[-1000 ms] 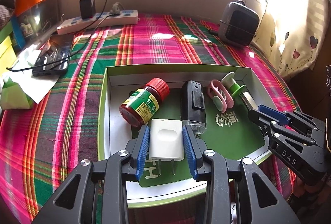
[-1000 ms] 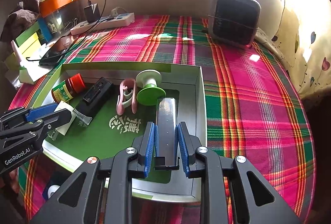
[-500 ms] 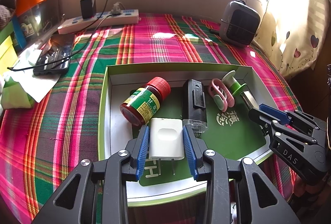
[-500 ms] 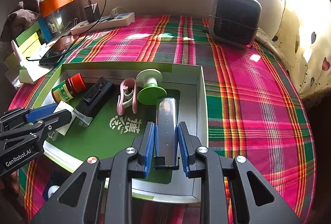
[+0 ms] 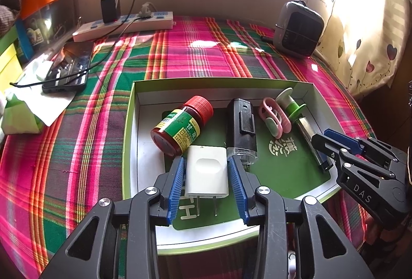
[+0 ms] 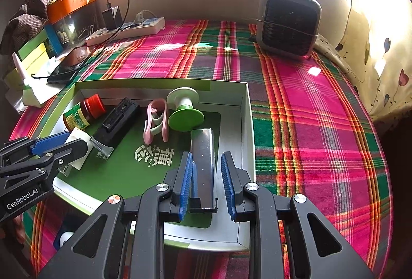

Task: Organize rigid objects
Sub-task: 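Lower the charger and black bar into the box and open both tools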

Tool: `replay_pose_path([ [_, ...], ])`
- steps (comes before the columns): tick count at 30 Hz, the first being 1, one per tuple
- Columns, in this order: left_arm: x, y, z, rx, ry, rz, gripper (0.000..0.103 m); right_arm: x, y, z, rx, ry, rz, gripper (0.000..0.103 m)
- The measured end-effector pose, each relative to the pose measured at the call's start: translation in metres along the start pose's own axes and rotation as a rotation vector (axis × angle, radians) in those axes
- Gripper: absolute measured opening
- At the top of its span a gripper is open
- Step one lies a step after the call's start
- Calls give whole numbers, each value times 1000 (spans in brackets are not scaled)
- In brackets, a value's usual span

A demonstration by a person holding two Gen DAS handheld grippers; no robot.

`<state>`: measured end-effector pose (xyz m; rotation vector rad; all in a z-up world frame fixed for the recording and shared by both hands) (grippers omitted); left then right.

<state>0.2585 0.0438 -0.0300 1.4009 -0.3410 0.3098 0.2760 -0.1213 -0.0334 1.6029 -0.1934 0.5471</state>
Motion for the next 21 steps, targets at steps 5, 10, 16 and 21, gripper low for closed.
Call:
replay_pose_path([
  [5, -1, 3, 1, 3, 3, 3, 37, -1, 1, 0, 0, -5, 3, 25],
  [10, -3, 10, 1, 5, 4, 16, 37, -3, 5, 0, 7, -14, 12, 27],
  [16, -8, 19, 4, 16, -4, 37, 38, -6, 11, -3, 15, -14, 24, 33],
  [21, -14, 28, 4, 10, -2, 49, 38, -10, 15, -5, 16, -15, 27, 35],
])
Point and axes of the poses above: each gripper's, at about its wrist camera, not at the fingertips, and y roughly against the way its jaws point, z to its right, x to its top, the point moved 6 cm from there along -y, roughly the way its jaws point, and after that the axes turned 13 degrees about -z, right-handed, at the moved point
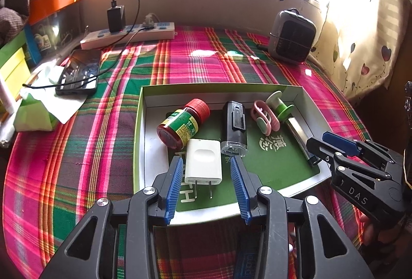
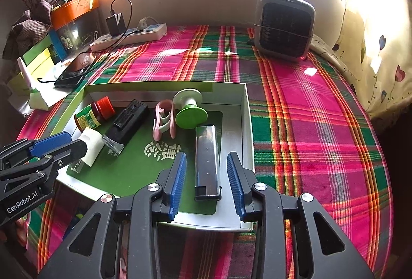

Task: Organize rigid objects
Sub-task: 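Lower the charger and black bar into the box and open both tools, then withdraw both open tools from the box toward the remaining items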

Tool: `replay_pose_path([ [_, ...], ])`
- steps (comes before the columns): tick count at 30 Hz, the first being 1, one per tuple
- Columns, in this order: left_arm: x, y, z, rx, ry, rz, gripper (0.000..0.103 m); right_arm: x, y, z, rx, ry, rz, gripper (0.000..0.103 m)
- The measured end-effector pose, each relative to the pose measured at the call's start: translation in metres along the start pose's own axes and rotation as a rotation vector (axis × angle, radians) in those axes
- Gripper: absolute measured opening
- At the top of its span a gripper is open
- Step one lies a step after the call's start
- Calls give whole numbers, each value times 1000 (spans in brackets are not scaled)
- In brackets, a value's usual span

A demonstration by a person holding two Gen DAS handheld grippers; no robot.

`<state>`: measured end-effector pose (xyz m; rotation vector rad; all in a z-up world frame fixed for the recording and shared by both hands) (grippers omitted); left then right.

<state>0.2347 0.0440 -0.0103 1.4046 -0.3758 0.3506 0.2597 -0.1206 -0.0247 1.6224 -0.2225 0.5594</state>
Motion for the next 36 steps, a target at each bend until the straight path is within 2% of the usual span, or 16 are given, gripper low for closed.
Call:
replay_pose_path([
  [17, -28, 30, -4, 4, 2, 53, 38, -24, 30, -8, 12, -7, 41, 35],
  [36, -67, 38, -19, -19, 28, 41, 38, -60, 46, -35, 61, 21, 39, 35],
])
Point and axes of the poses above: each gripper's, at about its wrist camera, not at the fingertips, and y roughly against the way its jaws point, z to its right, x to its top, the point moved 6 cm from there along -y, roughly the way its jaws point, and after that the axes turned 13 degrees about -z, right-handed, at the moved point
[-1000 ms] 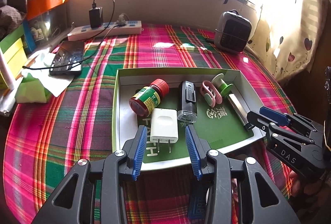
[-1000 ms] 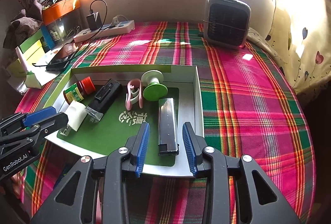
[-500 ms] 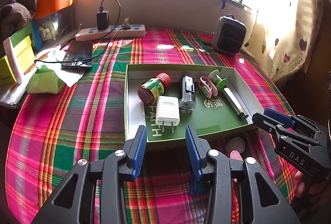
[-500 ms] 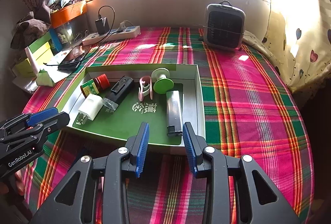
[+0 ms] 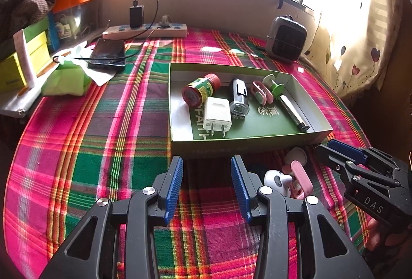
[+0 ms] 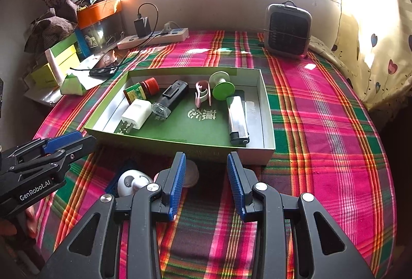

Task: Organize rigid objects
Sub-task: 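Withdraw both open tools from the box toward the remaining items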

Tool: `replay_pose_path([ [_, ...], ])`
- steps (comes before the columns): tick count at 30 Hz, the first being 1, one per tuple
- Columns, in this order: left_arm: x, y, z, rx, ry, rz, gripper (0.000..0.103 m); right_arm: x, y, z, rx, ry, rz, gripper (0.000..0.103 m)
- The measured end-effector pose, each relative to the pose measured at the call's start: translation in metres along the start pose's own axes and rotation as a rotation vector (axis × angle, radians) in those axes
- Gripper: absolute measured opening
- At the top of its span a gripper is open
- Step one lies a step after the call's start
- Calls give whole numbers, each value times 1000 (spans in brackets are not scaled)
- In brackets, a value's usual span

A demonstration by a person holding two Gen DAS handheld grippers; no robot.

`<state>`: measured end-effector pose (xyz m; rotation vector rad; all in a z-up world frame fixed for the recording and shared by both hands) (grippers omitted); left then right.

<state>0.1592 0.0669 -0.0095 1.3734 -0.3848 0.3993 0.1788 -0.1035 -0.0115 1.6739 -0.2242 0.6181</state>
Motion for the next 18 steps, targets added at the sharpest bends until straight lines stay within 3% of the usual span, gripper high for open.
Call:
replay_pose_path([
  [18, -17, -3, -15, -28, 40, -24, 38, -26, -12, -24, 77, 32, -59, 37],
])
Point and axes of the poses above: each gripper's, at about its wrist camera, not at the fingertips, and y roughly against the way its jaws point, z to its right, x to its top, the point moved 6 cm from there along -y, roughly the way its jaws point, and after that the axes turned 13 degrees about -z, right-handed, at the moved point
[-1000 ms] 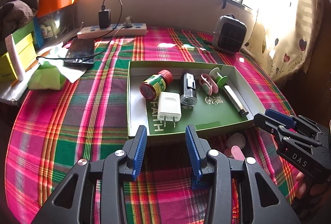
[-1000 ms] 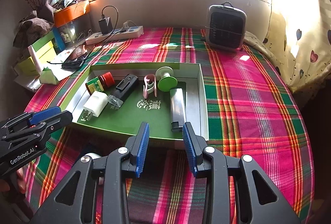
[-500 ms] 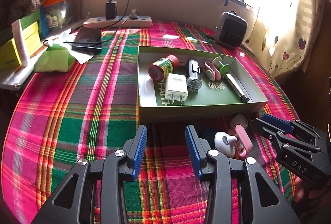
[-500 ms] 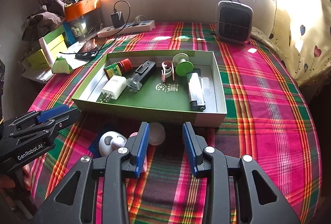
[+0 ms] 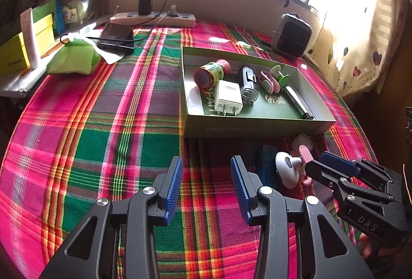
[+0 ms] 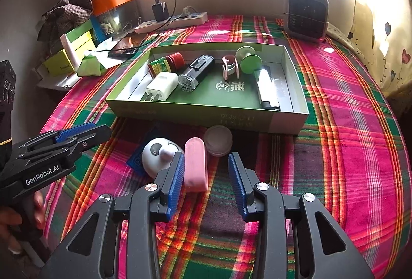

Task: Organize rigid objects
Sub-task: 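Withdraw both open tools from the box toward the remaining items, then grasp the pink oblong item with the right tool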

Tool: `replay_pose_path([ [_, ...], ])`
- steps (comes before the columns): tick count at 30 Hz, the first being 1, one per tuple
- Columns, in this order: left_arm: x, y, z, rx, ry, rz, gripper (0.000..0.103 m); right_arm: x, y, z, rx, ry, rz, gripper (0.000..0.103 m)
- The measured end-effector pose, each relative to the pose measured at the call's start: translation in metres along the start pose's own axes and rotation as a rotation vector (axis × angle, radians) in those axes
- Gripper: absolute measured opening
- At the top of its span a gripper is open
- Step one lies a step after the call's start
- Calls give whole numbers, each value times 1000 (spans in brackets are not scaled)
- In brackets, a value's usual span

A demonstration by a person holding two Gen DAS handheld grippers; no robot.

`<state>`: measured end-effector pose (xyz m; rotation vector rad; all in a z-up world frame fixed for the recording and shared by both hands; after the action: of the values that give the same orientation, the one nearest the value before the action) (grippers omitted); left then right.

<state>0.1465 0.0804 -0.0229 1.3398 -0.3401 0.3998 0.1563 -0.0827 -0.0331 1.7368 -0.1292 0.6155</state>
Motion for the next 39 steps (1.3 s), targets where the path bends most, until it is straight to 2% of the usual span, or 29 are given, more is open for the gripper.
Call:
replay_pose_path([
  [18, -2, -5, 12, -43, -26, -29, 38, 0, -12, 5, 22, -22, -15, 37],
  [19, -2, -5, 14, -46, -30, -32, 38, -1, -12, 5, 22, -22, -16, 37],
  [22, -3, -6, 21, -52, -45, -37, 38, -2, -12, 5, 12, -15, -14, 23],
  [24, -3, -7, 26, -55, -57, -41, 38, -3, -11, 6, 7, -8, -12, 19],
  [39, -4, -16, 69, -92, -146, -67, 38, -12, -2, 32, 0, -50, 4, 19],
])
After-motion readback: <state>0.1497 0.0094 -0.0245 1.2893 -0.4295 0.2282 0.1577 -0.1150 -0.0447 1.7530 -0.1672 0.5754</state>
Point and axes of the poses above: each gripper's, at about its wrist camera, not at the fingertips, and y roughly against the way its jaws point, z to its right, x to its top, the point moved 6 cm from there along -y, roughly the way its jaws point, and after that the axes turned 13 degrees about -z, right-handed, at the moved point
